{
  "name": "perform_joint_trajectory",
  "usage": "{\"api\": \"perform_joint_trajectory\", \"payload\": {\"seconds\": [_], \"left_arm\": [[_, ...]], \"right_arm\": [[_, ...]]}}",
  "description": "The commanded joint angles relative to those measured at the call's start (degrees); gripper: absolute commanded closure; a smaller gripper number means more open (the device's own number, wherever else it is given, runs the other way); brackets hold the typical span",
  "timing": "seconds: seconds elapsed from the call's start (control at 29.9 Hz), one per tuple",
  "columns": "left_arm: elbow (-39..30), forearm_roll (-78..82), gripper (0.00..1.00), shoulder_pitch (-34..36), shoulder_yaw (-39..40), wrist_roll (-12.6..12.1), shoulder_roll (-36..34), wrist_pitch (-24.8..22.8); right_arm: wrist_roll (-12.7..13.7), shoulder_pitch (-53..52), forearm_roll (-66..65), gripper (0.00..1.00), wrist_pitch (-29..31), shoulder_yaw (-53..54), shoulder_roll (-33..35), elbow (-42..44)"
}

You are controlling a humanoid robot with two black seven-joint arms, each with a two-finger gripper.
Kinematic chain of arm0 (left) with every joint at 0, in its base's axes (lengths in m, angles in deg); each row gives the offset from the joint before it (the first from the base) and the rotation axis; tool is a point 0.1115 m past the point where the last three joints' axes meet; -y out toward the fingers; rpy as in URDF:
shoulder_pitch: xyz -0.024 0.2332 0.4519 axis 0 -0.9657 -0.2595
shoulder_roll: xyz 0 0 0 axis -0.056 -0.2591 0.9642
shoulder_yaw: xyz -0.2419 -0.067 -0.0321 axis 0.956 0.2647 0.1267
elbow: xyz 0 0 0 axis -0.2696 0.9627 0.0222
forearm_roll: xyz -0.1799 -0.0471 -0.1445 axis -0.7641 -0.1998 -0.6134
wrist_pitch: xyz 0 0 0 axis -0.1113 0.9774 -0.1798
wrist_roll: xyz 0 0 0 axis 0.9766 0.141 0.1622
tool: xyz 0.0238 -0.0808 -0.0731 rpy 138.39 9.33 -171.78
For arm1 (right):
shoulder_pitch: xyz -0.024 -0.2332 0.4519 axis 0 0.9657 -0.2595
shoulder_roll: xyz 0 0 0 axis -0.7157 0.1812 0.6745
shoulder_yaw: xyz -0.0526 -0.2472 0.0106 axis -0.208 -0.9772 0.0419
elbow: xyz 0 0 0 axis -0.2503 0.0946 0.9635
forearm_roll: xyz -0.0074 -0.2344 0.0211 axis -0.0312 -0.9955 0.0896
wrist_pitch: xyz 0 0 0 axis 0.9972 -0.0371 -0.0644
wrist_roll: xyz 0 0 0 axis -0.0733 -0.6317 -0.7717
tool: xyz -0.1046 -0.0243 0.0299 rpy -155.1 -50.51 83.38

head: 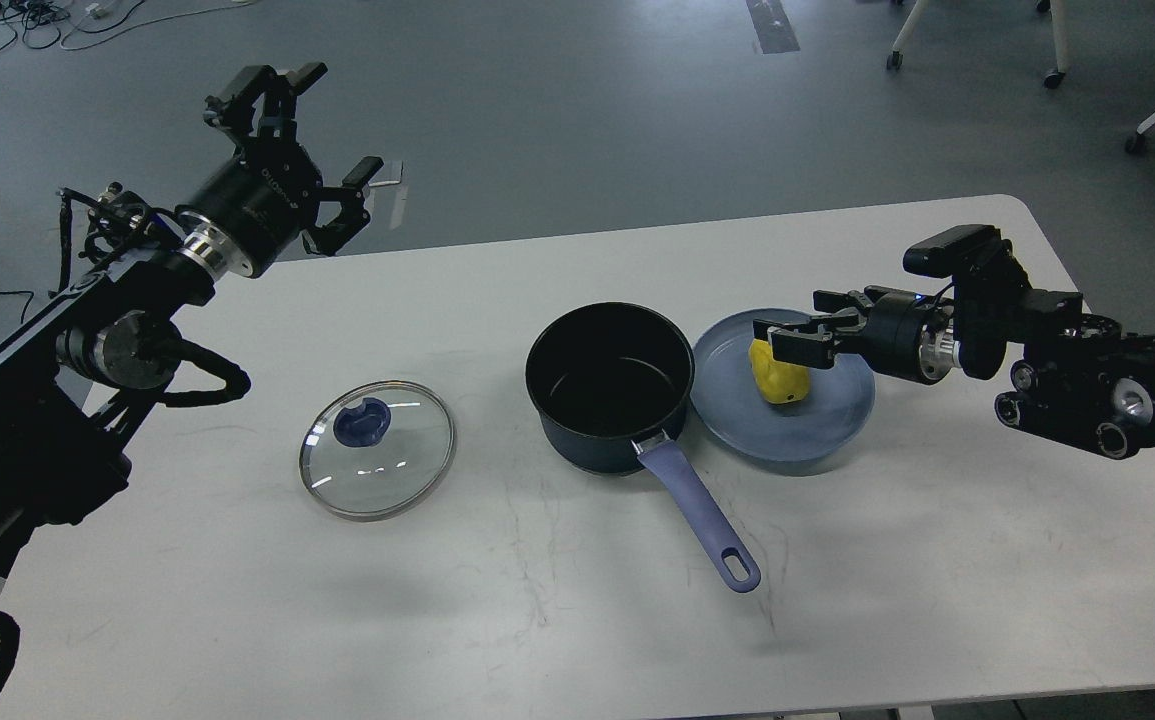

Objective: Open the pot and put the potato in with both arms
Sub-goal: 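Reach the right gripper down to the yellow potato on the plate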

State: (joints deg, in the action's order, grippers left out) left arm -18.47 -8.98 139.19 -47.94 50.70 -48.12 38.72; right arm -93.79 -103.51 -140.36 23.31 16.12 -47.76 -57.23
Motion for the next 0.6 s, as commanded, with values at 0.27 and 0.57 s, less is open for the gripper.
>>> {"api": "perform_joint_trajectory", "payload": {"seconds": [0.27,0.57], "left_arm": [[-0.70,-0.16,0.02,-0.72,0.20,3.18,-3.80,-1.01],[-1.23,-0.16,0.02,-0.72,0.29,3.36,-4.33,-1.01]], "right_arm": [[1.96,3.83,-0.09,0.04,-0.01,-0.18,-3.82,1.32],[2.23,3.40,-0.09,0.07,-0.01,-0.27,-7.07,4.39]]}}
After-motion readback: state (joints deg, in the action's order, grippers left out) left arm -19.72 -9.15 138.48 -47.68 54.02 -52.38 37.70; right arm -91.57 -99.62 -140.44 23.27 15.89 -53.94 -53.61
